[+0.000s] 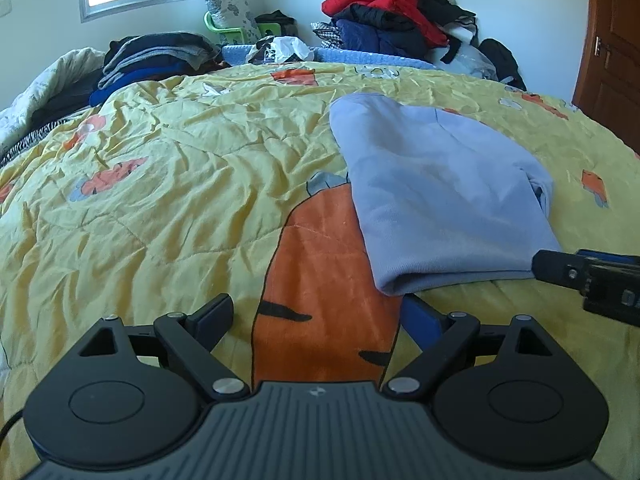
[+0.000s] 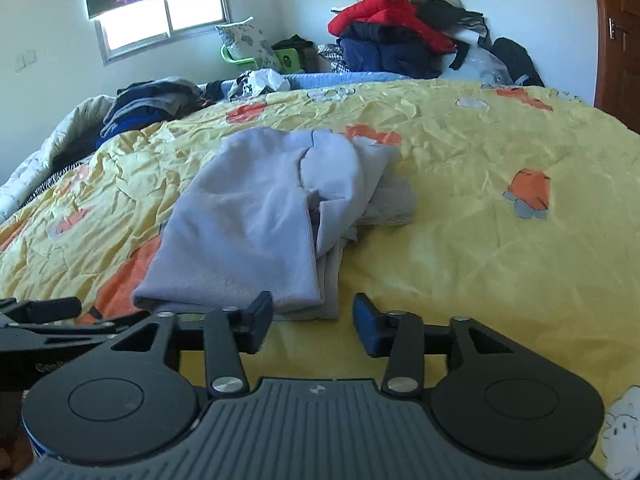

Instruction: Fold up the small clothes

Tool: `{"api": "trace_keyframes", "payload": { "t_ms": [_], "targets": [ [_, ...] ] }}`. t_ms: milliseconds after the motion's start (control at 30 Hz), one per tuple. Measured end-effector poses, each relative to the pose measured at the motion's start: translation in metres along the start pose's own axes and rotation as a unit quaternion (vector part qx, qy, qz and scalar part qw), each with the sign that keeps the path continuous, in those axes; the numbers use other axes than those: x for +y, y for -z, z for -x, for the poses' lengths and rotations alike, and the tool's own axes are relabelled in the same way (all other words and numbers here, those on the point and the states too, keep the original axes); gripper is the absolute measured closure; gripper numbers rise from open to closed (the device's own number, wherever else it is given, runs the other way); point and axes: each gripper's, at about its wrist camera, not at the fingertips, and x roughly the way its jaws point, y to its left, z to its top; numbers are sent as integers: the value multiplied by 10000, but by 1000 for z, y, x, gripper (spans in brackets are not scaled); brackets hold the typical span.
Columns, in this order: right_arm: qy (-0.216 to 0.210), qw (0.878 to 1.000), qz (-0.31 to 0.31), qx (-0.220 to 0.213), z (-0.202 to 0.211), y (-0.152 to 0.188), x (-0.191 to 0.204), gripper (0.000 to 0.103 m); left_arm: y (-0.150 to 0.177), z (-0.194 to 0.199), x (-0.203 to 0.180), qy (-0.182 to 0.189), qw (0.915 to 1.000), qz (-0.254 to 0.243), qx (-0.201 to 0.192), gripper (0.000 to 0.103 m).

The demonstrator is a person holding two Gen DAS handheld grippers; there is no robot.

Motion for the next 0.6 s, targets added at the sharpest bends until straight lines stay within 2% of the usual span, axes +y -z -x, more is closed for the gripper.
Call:
{"api": "trace_keyframes", "payload": {
  "t_ms": [267, 600],
  "targets": [
    [98, 9996, 276, -30, 21, 18, 14, 19, 8, 6, 1, 52, 9999, 99, 3, 7],
    [243, 9991, 329, 101, 29, 35, 24, 12, 16, 16, 6, 134, 9997, 192, -56, 7]
  ]
}}
